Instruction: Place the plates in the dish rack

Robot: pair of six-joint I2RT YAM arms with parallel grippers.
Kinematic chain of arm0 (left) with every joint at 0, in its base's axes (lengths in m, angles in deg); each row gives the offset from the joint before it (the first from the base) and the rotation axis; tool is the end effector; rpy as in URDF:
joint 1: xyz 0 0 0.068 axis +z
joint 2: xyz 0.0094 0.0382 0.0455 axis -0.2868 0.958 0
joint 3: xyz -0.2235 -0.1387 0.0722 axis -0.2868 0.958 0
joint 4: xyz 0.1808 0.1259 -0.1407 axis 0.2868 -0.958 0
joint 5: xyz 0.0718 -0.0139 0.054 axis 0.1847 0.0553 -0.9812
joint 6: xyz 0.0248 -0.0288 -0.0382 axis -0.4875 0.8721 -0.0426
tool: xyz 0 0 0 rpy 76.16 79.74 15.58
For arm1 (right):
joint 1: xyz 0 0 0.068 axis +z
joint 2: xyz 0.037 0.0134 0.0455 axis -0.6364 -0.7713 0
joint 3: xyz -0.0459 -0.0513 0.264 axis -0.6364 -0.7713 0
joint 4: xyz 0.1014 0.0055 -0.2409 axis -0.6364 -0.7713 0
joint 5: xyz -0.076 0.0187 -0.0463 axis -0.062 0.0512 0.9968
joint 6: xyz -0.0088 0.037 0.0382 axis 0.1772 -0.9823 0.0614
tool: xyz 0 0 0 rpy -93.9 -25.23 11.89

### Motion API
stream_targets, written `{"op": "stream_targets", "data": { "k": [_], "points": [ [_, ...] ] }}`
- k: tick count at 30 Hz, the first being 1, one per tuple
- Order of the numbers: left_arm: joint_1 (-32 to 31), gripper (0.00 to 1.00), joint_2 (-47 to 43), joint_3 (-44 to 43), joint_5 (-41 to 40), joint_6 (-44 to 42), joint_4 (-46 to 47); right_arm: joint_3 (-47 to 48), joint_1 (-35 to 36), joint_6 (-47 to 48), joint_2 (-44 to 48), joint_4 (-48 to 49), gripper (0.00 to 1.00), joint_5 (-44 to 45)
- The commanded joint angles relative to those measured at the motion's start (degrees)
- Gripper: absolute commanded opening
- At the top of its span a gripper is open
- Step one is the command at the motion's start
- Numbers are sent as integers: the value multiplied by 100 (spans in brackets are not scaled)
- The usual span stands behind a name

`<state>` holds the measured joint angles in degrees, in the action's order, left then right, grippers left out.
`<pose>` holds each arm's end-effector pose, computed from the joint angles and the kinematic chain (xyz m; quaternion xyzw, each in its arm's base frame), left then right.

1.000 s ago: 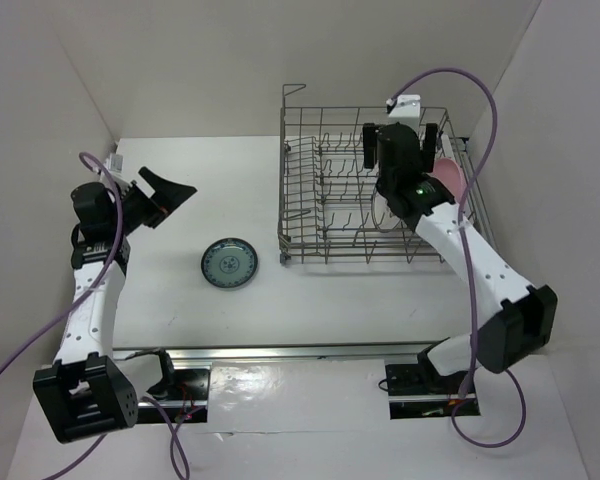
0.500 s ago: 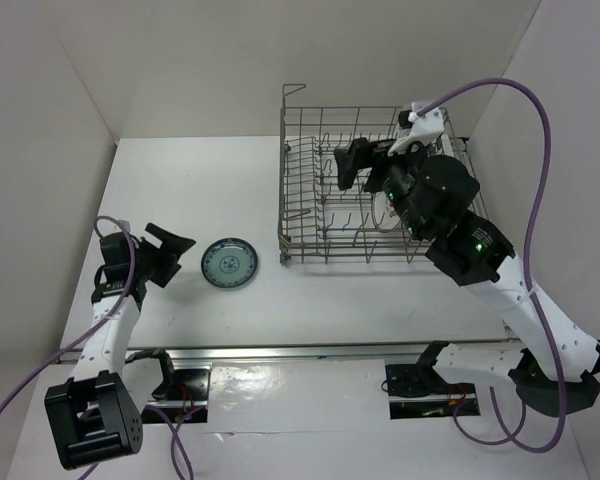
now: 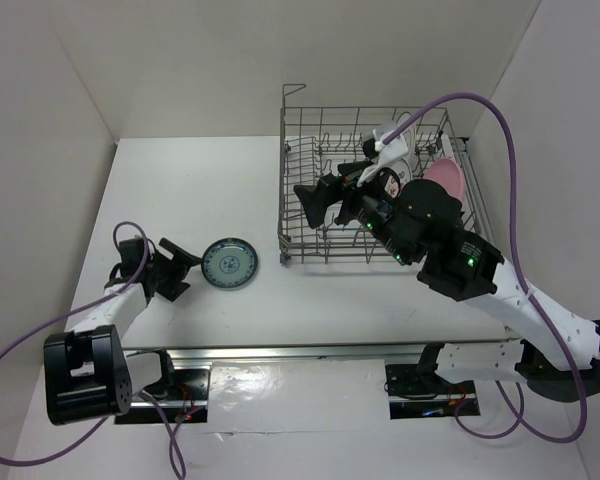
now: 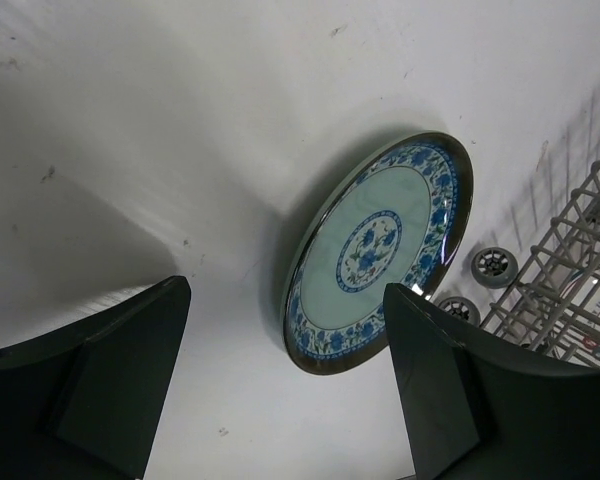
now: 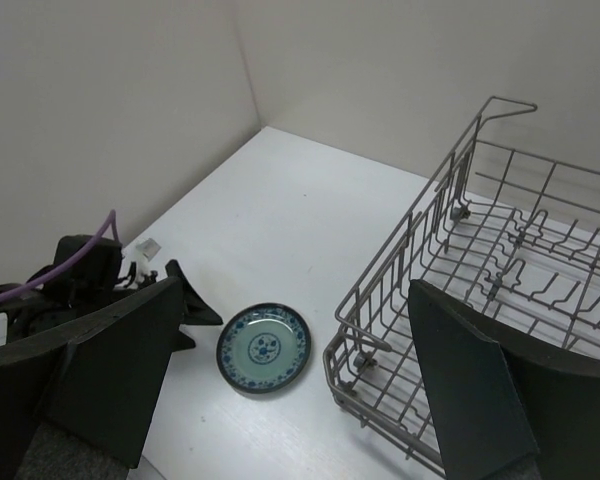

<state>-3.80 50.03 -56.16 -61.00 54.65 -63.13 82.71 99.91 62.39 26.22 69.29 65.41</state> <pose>0.2076 0.0372 0.1593 -0.4719 0.7887 -0.2571 0.2987 0.1173 0.1755 0.5032 -0.1707 0.6697 0.2568 0.6756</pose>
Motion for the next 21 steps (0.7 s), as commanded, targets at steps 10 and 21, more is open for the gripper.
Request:
{"op": "stream_targets", "data": {
  "k": [10,21],
  "points": [
    [-627,85,879,-201,-322,151,722,-94,70,11,148,340,100,14],
    [-680,64,1205,107,-252,257,1199,-200,70,11,209,419,100,-90]
  ]
}}
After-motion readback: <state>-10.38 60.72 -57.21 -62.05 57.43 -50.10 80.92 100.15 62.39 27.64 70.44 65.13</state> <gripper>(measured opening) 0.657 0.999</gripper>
